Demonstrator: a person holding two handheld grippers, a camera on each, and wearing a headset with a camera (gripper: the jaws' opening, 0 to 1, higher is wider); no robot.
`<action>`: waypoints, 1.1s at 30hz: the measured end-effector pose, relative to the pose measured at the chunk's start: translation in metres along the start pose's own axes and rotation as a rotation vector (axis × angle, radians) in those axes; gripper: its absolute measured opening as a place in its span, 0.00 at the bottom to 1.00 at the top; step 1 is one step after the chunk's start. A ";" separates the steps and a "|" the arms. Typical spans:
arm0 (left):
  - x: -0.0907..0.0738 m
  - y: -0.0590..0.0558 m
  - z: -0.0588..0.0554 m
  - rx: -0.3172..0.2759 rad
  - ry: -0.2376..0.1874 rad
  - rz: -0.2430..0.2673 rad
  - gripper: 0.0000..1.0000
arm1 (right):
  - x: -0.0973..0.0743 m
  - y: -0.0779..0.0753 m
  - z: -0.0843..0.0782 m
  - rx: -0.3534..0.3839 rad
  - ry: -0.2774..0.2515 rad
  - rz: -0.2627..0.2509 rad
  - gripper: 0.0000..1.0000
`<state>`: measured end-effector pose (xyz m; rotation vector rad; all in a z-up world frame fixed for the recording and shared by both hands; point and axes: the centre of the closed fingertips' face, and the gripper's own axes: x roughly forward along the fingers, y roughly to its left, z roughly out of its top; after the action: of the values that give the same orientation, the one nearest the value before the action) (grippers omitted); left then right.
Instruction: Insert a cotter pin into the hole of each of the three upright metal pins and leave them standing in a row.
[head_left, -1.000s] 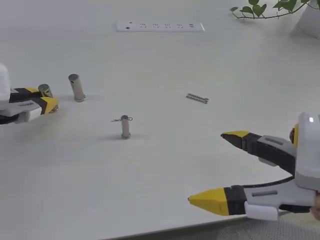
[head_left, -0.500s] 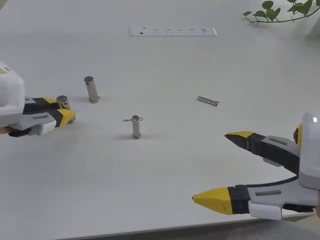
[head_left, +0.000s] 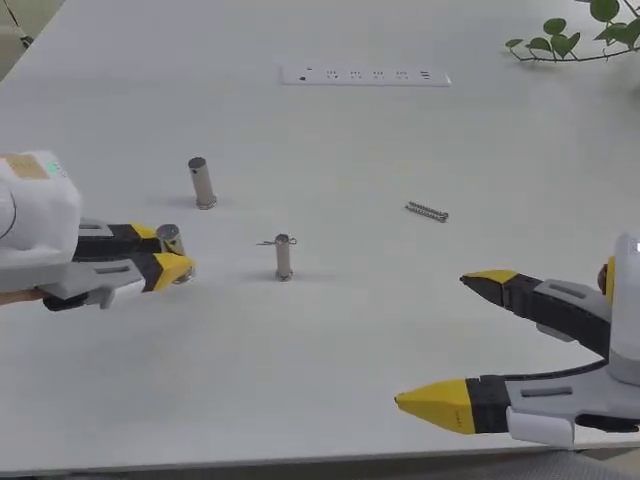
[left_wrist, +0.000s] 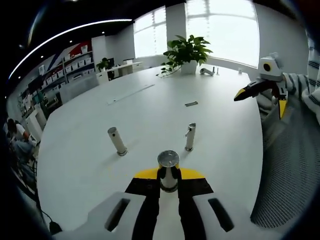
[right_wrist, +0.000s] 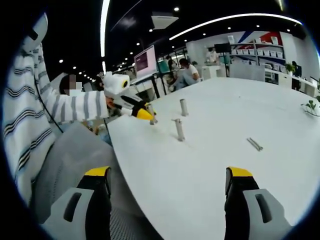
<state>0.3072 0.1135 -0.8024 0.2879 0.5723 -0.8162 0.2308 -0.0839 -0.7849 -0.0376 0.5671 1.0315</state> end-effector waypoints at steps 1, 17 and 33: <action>0.000 -0.002 0.000 0.003 0.000 -0.005 0.10 | 0.000 0.001 0.000 -0.001 0.000 0.002 0.96; 0.012 -0.049 0.005 0.026 0.005 -0.090 0.11 | 0.002 0.007 -0.005 -0.010 0.008 0.025 0.95; 0.032 -0.072 0.000 -0.009 0.028 -0.039 0.11 | 0.001 0.009 -0.002 -0.020 -0.009 0.043 0.95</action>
<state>0.2703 0.0469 -0.8226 0.2816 0.6094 -0.8478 0.2228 -0.0789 -0.7853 -0.0385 0.5517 1.0792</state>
